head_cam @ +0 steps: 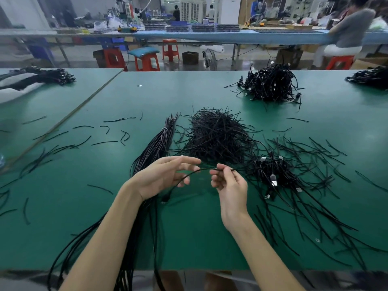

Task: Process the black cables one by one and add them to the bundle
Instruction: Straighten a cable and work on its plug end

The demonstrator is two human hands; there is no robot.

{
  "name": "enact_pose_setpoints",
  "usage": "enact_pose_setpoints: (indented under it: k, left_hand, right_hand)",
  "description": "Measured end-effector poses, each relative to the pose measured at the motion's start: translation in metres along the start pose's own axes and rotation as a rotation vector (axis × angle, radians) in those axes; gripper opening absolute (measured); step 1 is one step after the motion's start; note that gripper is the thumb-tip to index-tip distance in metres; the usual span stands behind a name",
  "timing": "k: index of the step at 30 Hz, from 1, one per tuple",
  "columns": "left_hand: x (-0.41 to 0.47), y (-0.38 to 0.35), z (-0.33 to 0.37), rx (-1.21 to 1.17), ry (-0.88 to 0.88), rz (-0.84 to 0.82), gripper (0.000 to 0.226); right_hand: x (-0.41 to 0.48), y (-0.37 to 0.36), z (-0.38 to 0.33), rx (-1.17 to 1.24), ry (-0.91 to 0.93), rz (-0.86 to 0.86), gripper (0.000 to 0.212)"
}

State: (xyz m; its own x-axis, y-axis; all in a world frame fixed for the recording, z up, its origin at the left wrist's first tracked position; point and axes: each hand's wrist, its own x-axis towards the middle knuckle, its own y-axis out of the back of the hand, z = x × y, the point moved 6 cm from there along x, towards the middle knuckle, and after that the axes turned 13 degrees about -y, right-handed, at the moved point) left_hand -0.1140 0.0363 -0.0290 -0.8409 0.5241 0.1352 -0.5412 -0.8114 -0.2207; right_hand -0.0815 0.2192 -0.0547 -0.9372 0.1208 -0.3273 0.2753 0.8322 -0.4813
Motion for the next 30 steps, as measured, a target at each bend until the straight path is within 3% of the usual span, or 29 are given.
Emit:
enact_pose_setpoints:
  k: [4,6,9,11,13,17,20,24,26,28,30]
  left_hand:
    - [0.001,0.009,0.004,-0.256,-0.072,0.184,0.044]
    - [0.001,0.015,0.01,-0.539,-0.187,0.289,0.044]
    - [-0.001,0.017,0.021,-0.986,-0.364,0.33,0.057]
    - [-0.002,0.019,0.023,-1.091,-0.4,0.347,0.06]
    - [-0.002,0.022,0.017,-1.039,-0.367,0.413,0.053]
    - [-0.002,0.03,0.005,-0.689,-0.289,0.548,0.033]
    - [0.0,0.029,0.008,-0.558,-0.298,0.562,0.035]
    - [0.002,0.02,0.017,-0.736,-0.4,0.455,0.044]
    - [0.0,0.015,0.022,-0.846,-0.404,0.324,0.042]
    - [-0.003,0.002,0.025,-0.818,-0.345,0.146,0.031]
    - [-0.002,-0.011,0.02,-0.623,-0.26,0.056,0.028]
  right_hand:
    - [-0.003,0.001,-0.001,0.032,-0.004,-0.006,0.018]
    - [-0.005,0.0,-0.002,-0.008,0.01,-0.016,0.017]
    - [-0.008,-0.005,-0.002,-0.171,0.062,-0.041,0.018]
    - [-0.01,-0.009,-0.001,-0.257,0.08,-0.08,0.018]
    - [-0.012,-0.011,0.0,-0.313,0.088,-0.11,0.018]
    - [-0.014,-0.016,0.002,-0.402,0.101,-0.15,0.018]
    - [-0.015,-0.019,0.002,-0.467,0.115,-0.161,0.019]
    - [-0.015,-0.02,0.001,-0.492,0.127,-0.14,0.019]
    - [-0.013,-0.016,0.0,-0.427,0.115,-0.115,0.017]
    - [-0.01,-0.012,-0.001,-0.357,0.099,-0.09,0.013]
    - [-0.008,-0.009,-0.001,-0.314,0.081,-0.06,0.021]
